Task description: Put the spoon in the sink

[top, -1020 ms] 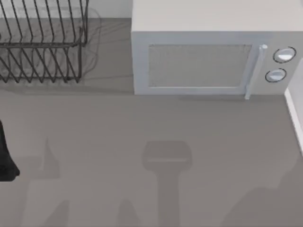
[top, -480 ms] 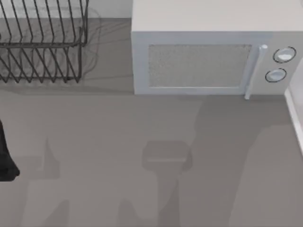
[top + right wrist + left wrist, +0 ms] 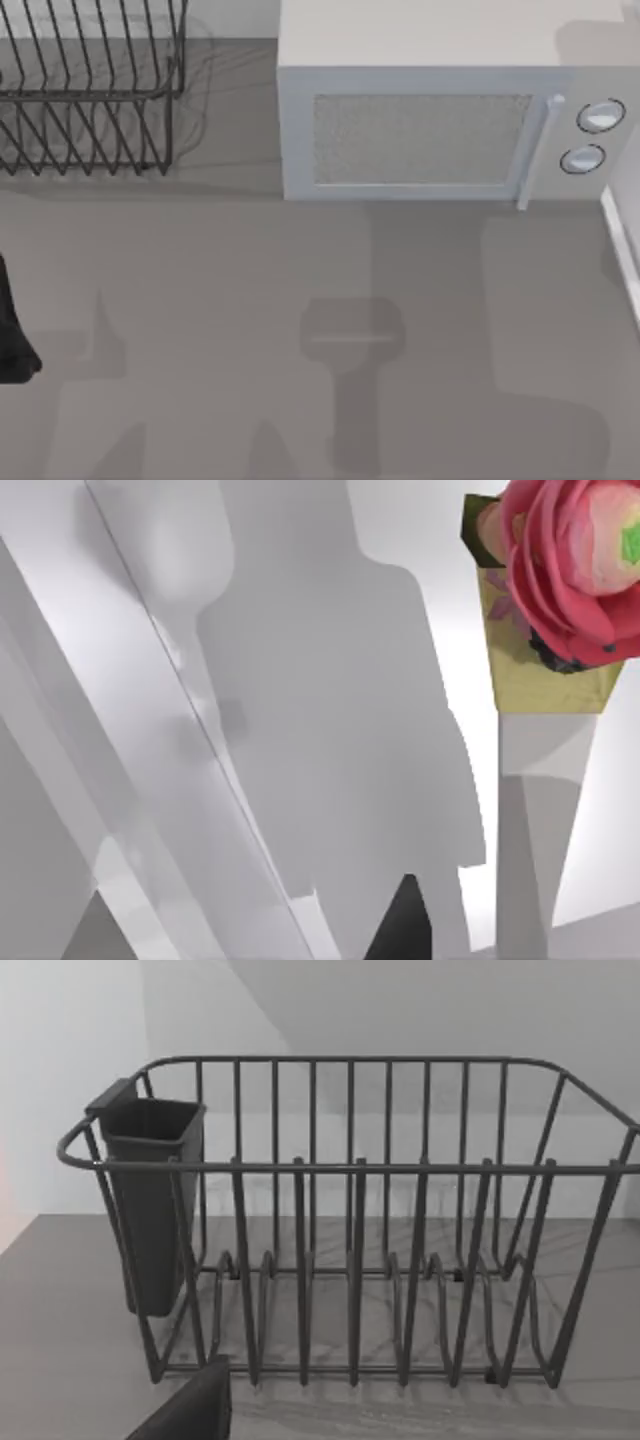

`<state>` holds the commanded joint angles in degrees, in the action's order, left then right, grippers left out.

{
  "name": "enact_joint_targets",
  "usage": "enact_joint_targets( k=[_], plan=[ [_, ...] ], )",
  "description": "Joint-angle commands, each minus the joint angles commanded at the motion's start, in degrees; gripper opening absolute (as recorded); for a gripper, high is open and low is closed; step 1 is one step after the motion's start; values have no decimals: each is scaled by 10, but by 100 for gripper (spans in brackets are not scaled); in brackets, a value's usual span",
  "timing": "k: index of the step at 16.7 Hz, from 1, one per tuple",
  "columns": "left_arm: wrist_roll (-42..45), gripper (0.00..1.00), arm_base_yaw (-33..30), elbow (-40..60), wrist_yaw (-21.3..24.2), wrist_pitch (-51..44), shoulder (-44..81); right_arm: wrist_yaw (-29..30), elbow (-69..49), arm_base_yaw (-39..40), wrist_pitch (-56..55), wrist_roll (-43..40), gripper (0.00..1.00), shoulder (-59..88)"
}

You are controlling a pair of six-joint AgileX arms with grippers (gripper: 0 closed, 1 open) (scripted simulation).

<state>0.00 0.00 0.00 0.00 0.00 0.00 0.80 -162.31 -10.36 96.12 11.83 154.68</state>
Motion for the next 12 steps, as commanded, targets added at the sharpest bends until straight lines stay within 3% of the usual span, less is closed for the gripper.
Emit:
enact_joint_targets(
  k=[7,12],
  plan=[
    [0,100,0,0,0,0,0,2,-40,14,9,13,0,24],
    [0,100,0,0,0,0,0,2,3,13,-26,13,0,6]
  ],
)
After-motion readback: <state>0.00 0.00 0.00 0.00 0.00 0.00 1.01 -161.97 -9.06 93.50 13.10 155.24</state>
